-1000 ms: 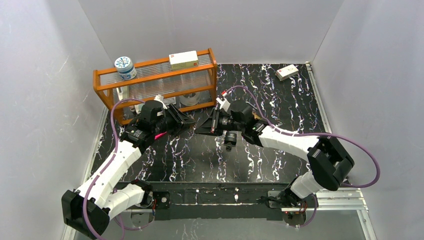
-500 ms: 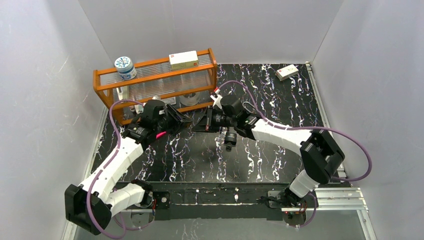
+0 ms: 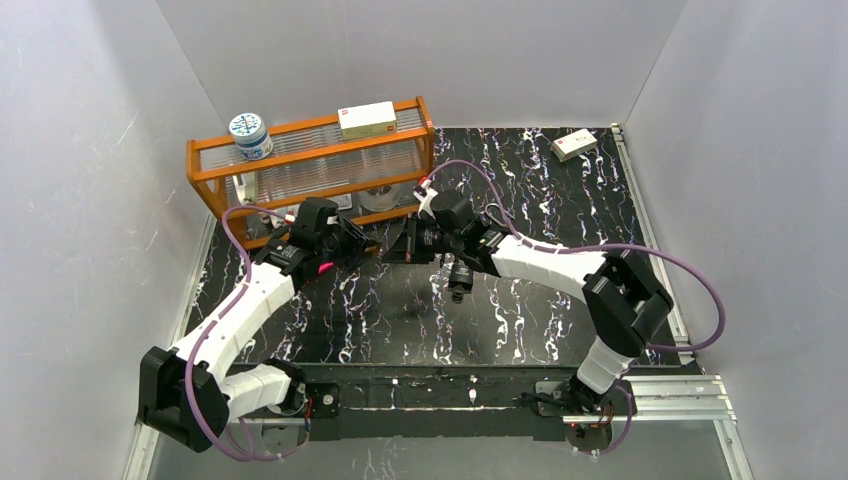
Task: Unlock with the key
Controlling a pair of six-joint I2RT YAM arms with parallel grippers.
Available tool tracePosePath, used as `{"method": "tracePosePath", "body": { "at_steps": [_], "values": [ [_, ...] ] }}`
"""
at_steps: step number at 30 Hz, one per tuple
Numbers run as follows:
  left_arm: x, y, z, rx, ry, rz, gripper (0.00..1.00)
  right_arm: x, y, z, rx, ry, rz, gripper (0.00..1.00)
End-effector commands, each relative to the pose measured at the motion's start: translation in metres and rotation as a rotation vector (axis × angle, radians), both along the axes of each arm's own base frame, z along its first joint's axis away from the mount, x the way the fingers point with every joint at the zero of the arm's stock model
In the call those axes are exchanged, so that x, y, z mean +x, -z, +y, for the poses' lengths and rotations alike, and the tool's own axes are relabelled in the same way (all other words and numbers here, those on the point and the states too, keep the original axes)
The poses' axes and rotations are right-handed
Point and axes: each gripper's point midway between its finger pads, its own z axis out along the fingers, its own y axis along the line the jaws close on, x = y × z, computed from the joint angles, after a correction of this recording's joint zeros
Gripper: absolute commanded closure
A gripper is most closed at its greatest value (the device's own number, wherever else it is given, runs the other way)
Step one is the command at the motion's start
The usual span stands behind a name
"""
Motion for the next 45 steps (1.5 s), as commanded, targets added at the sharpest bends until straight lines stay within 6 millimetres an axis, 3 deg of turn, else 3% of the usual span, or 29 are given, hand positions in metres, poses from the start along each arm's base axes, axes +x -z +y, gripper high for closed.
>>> {"method": "tracePosePath", "body": {
  "at_steps": [1, 7, 24, 38, 42, 45],
  "values": [
    [-0.005, -0.013, -0.004, -0.009, 0.023, -0.008, 1.0, 0.025, -0.027, 0.015, 0.062, 0.066, -0.004, 0.99],
    [-0.005, -0.007, 0.002, 0.027, 0.022, -0.019, 1.0, 0.023, -0.026, 0.024, 0.037, 0.06, 0.099, 0.99],
    [-0.01, 0.009, 0.004, 0.045, 0.01, 0.049, 1.0, 0.036, -0.007, 0.031, -0.04, 0.109, 0.169, 0.99],
    [-0.015, 0.002, 0.0, 0.002, 0.016, 0.046, 1.0, 0.024, -0.006, 0.033, 0.11, 0.073, 0.151, 0.99],
    [-0.015, 0.003, 0.002, 0.011, 0.008, 0.041, 1.0, 0.013, -0.007, 0.021, 0.148, 0.067, 0.123, 0.86],
    [-0.013, 0.004, 0.008, 0.04, -0.01, 0.031, 1.0, 0.007, -0.018, 0.011, 0.196, 0.071, 0.08, 0.78]
  ]
}}
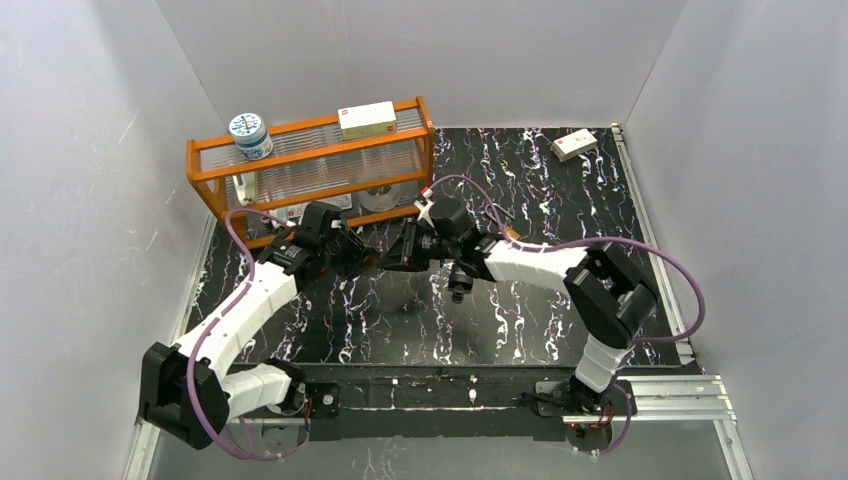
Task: Unlock with the key
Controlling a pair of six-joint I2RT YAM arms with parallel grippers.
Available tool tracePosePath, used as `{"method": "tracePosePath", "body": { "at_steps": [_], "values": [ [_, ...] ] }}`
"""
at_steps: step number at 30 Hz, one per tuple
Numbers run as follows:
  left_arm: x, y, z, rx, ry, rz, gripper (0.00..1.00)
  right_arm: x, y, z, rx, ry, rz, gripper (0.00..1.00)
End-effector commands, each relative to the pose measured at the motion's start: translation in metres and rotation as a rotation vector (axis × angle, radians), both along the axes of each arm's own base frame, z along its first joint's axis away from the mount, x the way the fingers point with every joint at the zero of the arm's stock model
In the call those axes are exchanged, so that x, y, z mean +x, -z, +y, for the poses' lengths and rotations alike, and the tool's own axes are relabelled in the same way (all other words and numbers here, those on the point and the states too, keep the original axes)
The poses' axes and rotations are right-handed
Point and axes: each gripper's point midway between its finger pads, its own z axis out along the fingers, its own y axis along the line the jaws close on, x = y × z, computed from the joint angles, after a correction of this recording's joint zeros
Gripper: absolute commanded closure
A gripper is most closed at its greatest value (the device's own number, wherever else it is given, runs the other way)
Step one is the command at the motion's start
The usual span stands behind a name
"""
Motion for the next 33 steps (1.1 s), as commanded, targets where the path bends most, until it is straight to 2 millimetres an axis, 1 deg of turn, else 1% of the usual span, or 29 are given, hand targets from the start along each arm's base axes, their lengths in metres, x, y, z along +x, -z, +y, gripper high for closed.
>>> {"method": "tracePosePath", "body": {
  "at_steps": [1, 3, 6, 8, 10, 15, 16, 20, 22, 26, 33],
  "values": [
    [-0.005, -0.016, -0.001, -0.024, 0.007, -0.034, 1.0, 0.007, -0.039, -0.011, 0.12, 0.053, -0.13, 0.75],
    [-0.006, -0.014, 0.001, -0.01, 0.004, -0.035, 1.0, 0.0, -0.04, -0.016, 0.117, 0.04, -0.132, 0.7],
    [-0.006, -0.012, 0.001, -0.006, 0.005, -0.03, 1.0, -0.01, -0.039, -0.023, 0.118, 0.014, -0.135, 0.59],
    [-0.005, -0.01, 0.001, -0.006, 0.006, -0.025, 1.0, -0.015, -0.04, -0.026, 0.124, 0.0, -0.14, 0.56],
    [-0.005, -0.01, 0.0, -0.012, 0.007, -0.026, 1.0, -0.017, -0.042, -0.026, 0.131, -0.008, -0.146, 0.56],
    [-0.004, -0.011, -0.002, -0.023, 0.011, -0.031, 1.0, -0.012, -0.045, -0.019, 0.132, -0.021, -0.161, 0.57],
    [-0.004, -0.012, -0.003, -0.026, 0.012, -0.031, 1.0, -0.011, -0.042, -0.018, 0.126, -0.025, -0.156, 0.58],
    [-0.005, -0.012, -0.003, -0.031, 0.012, -0.029, 1.0, -0.007, -0.042, -0.01, 0.131, -0.04, -0.151, 0.68],
    [-0.006, -0.011, -0.003, -0.033, 0.013, -0.026, 1.0, -0.005, -0.043, -0.008, 0.131, -0.039, -0.154, 0.72],
    [-0.007, -0.012, -0.004, -0.039, 0.015, -0.025, 1.0, -0.001, -0.048, -0.004, 0.137, -0.04, -0.166, 0.73],
    [-0.007, -0.014, -0.006, -0.051, 0.02, -0.028, 1.0, 0.001, -0.041, 0.001, 0.125, -0.046, -0.136, 0.8]
  ]
}}
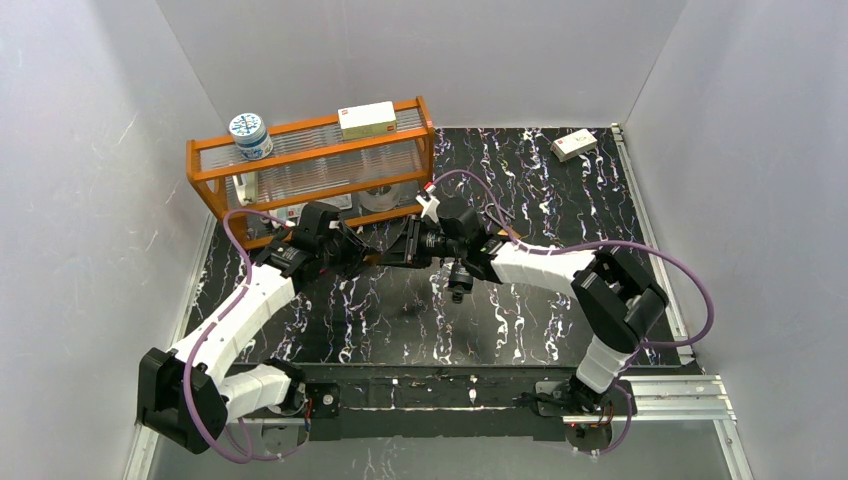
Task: Unlock with the key
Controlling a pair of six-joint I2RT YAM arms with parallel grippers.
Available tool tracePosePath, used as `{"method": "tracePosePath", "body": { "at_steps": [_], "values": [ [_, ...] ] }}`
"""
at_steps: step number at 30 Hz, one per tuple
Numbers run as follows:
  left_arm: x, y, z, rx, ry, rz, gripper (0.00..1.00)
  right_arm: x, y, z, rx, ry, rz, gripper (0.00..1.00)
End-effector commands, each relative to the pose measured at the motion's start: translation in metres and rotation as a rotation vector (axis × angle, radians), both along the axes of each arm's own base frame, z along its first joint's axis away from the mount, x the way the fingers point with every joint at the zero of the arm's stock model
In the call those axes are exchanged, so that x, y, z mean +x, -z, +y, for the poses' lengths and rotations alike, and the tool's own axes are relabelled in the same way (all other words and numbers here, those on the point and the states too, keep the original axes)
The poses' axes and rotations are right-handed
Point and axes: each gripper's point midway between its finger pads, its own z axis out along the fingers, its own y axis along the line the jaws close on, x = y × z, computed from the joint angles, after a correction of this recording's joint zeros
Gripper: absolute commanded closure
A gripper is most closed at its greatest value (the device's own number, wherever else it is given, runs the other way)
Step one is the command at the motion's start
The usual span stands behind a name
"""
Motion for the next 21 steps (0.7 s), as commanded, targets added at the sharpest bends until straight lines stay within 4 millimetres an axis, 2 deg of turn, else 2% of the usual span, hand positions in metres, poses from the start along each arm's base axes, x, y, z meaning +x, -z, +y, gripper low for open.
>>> {"method": "tracePosePath", "body": {
  "at_steps": [1, 6, 11, 13, 16, 21],
  "values": [
    [-0.003, -0.006, -0.001, -0.023, 0.004, -0.014, 1.0, 0.007, -0.018, 0.01, 0.041, -0.02, -0.031, 0.81],
    [-0.004, -0.007, -0.001, -0.031, 0.0, -0.017, 1.0, 0.005, -0.014, 0.01, 0.035, -0.024, -0.023, 0.84],
    [-0.003, -0.009, -0.003, -0.041, 0.002, -0.019, 1.0, 0.005, -0.013, 0.009, 0.045, -0.019, -0.008, 0.97],
    [-0.006, -0.011, -0.007, -0.068, 0.008, -0.009, 1.0, 0.004, -0.014, 0.009, 0.06, -0.011, 0.008, 0.99],
    [-0.007, -0.029, -0.025, -0.197, 0.034, -0.021, 1.0, 0.006, -0.017, 0.005, 0.103, 0.035, 0.041, 0.99],
    [-0.008, -0.049, -0.031, -0.268, 0.041, -0.055, 1.0, 0.005, -0.039, -0.003, 0.236, 0.066, 0.082, 0.99]
  ]
}}
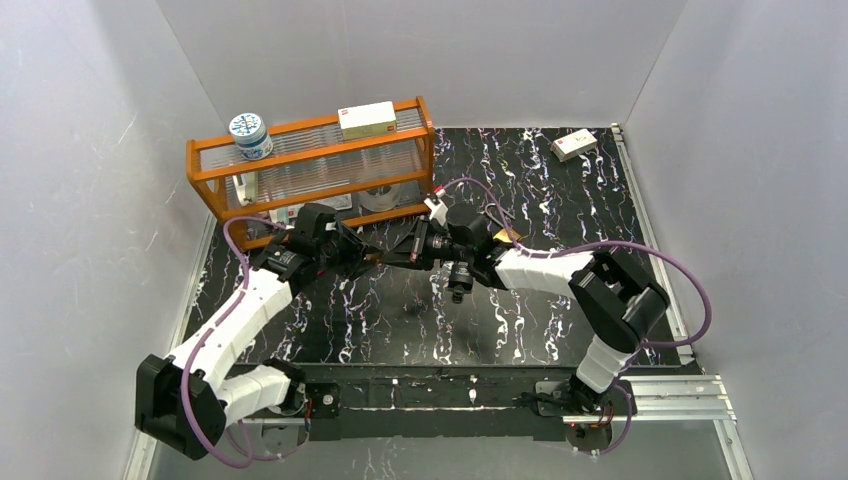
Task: Unlock with the key
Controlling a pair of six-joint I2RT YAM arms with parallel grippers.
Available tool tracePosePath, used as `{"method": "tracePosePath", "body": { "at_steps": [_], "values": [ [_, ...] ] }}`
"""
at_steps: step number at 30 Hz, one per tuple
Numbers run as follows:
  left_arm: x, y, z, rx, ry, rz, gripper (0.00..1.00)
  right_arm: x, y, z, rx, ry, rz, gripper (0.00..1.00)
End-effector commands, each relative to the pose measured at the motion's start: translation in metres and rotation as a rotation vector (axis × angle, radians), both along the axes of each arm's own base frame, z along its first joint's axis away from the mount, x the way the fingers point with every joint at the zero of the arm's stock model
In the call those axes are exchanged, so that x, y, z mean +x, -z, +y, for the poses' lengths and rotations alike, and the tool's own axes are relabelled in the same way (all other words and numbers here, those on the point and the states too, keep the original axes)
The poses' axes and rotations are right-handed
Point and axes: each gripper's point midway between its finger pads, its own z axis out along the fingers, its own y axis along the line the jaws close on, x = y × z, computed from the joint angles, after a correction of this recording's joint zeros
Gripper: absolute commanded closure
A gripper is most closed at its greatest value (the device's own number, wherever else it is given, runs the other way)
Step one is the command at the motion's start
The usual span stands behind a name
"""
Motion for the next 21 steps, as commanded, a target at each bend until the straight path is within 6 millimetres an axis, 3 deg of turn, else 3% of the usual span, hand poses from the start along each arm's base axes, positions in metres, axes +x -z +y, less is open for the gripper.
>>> {"method": "tracePosePath", "body": {
  "at_steps": [1, 11, 19, 20, 21],
  "values": [
    [-0.005, -0.044, -0.024, -0.186, 0.056, -0.074, 1.0, 0.003, -0.045, -0.003, 0.186, 0.041, 0.015, 0.99],
    [-0.001, -0.098, -0.04, -0.43, 0.072, -0.271, 1.0, 0.002, -0.094, -0.033, 0.469, 0.092, 0.227, 0.99],
    [0.005, -0.14, -0.036, -0.444, 0.091, -0.473, 1.0, -0.005, -0.116, -0.039, 0.555, 0.053, 0.2, 0.99],
    [0.005, -0.142, -0.034, -0.426, 0.092, -0.498, 1.0, -0.006, -0.119, -0.041, 0.546, 0.048, 0.15, 0.93],
    [0.006, -0.144, -0.033, -0.409, 0.095, -0.526, 1.0, -0.006, -0.12, -0.042, 0.526, 0.048, 0.101, 0.8]
  ]
}}
